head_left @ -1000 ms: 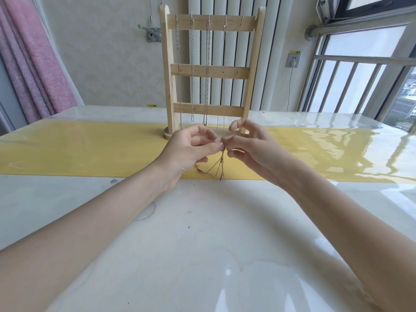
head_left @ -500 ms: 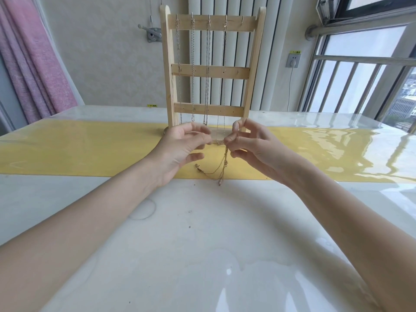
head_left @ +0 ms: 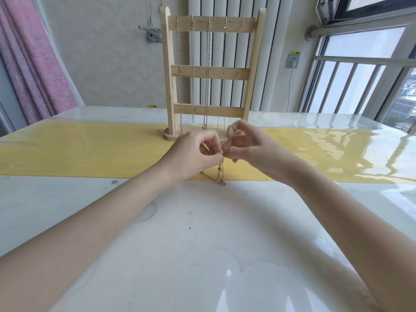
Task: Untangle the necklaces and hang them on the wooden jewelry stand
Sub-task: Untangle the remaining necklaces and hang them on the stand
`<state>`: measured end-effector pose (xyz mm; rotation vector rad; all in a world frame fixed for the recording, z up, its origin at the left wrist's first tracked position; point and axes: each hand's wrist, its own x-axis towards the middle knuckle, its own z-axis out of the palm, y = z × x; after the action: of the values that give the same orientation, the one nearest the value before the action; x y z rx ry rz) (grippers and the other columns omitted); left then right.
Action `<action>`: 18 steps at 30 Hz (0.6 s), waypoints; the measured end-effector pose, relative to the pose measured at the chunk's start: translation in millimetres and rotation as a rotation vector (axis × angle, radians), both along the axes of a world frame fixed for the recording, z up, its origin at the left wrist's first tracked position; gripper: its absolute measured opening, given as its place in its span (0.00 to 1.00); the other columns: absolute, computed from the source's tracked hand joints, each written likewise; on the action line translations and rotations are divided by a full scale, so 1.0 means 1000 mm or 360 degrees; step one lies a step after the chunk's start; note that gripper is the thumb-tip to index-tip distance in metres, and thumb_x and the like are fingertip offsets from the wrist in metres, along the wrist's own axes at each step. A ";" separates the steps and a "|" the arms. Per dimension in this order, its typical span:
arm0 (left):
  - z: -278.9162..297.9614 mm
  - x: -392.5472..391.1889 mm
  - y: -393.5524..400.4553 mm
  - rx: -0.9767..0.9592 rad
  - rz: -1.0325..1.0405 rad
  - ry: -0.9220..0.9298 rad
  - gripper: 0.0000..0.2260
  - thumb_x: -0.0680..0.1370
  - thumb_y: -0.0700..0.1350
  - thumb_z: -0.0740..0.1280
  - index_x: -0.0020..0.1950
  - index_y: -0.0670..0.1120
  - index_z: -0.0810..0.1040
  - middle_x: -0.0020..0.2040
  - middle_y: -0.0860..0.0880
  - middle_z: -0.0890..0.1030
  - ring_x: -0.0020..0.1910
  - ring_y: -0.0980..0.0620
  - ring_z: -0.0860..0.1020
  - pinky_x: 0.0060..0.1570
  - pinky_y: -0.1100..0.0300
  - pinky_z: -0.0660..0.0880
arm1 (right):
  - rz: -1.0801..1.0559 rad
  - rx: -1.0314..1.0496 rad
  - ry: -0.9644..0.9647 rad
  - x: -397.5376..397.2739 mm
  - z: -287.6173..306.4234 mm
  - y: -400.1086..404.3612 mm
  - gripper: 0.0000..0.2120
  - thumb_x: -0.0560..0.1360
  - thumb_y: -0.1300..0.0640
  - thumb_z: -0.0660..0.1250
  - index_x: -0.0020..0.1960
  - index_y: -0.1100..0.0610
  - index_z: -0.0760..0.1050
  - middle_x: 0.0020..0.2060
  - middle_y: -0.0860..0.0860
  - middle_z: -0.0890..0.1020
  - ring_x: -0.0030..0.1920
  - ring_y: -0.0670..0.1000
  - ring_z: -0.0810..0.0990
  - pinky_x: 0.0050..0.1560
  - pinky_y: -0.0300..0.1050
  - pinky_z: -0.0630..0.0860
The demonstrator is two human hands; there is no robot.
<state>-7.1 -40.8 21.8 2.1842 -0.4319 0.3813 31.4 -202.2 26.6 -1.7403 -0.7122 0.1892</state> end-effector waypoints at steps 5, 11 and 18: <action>0.000 0.000 0.001 0.0169 -0.0042 -0.0036 0.06 0.71 0.37 0.68 0.37 0.46 0.74 0.34 0.57 0.76 0.34 0.54 0.73 0.35 0.64 0.70 | 0.0032 -0.0138 -0.0059 -0.003 0.004 0.000 0.14 0.74 0.74 0.63 0.45 0.57 0.64 0.33 0.51 0.76 0.35 0.50 0.70 0.39 0.40 0.68; 0.000 -0.001 -0.006 -0.0596 -0.0033 0.0293 0.12 0.74 0.33 0.64 0.33 0.45 0.69 0.31 0.52 0.74 0.30 0.57 0.72 0.32 0.66 0.70 | 0.0048 0.0349 0.0167 -0.001 0.000 0.006 0.15 0.74 0.76 0.62 0.44 0.57 0.64 0.32 0.51 0.78 0.33 0.48 0.74 0.38 0.39 0.69; 0.001 -0.001 -0.010 -0.0891 0.0083 0.0425 0.11 0.73 0.34 0.67 0.36 0.47 0.70 0.26 0.55 0.75 0.27 0.57 0.69 0.32 0.66 0.69 | -0.0052 0.0529 0.0122 -0.002 -0.005 0.014 0.15 0.75 0.76 0.60 0.44 0.56 0.64 0.34 0.51 0.73 0.32 0.46 0.73 0.37 0.38 0.68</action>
<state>-8.0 -50.5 23.0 1.6681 -0.0994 0.2011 29.7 -188.4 21.6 -1.4188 -0.6202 0.1072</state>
